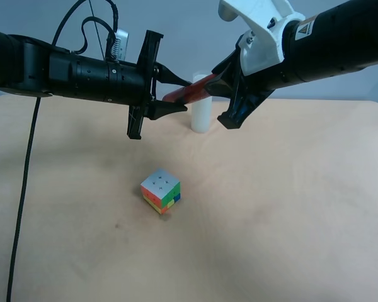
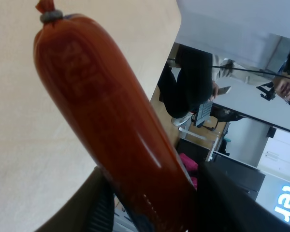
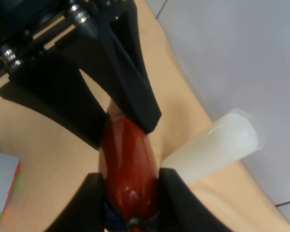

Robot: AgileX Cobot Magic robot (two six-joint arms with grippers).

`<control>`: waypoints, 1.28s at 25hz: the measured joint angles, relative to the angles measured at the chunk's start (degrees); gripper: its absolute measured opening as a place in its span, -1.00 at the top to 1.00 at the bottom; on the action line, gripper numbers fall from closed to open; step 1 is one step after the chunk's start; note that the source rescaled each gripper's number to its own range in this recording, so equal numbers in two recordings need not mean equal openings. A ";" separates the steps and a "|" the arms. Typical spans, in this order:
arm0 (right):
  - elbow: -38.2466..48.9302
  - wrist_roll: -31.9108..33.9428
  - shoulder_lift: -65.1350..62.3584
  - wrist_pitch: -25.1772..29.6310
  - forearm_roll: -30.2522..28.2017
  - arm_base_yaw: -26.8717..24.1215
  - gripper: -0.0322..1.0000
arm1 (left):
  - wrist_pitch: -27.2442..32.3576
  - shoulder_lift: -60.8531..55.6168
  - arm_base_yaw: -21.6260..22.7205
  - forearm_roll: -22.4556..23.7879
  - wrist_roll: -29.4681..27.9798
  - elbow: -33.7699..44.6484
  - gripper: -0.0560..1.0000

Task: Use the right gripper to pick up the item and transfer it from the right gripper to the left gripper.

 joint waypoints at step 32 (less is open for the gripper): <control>0.00 0.00 0.03 -1.49 11.12 0.00 0.94 | -0.11 0.00 0.00 -0.60 0.00 0.00 0.65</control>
